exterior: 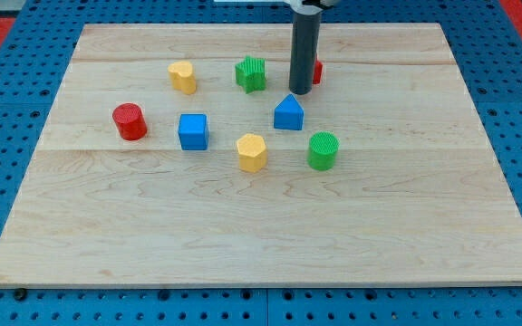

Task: Slide the red star towards the top center of the board

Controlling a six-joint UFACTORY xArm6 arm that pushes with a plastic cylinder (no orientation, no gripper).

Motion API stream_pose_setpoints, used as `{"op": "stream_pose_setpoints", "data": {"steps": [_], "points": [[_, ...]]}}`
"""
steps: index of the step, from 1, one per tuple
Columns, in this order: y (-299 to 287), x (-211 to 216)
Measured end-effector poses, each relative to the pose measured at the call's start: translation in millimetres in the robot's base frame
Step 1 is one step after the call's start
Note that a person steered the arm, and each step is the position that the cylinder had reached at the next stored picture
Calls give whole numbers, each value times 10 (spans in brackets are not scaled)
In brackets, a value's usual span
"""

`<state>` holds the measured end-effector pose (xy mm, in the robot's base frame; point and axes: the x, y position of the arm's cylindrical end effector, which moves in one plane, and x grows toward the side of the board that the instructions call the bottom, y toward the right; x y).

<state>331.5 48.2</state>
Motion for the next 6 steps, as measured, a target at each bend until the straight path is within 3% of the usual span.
{"op": "stream_pose_setpoints", "data": {"steps": [2,3,4,6], "points": [[25,-222],[169,69],[419,48],[160,-363]]}}
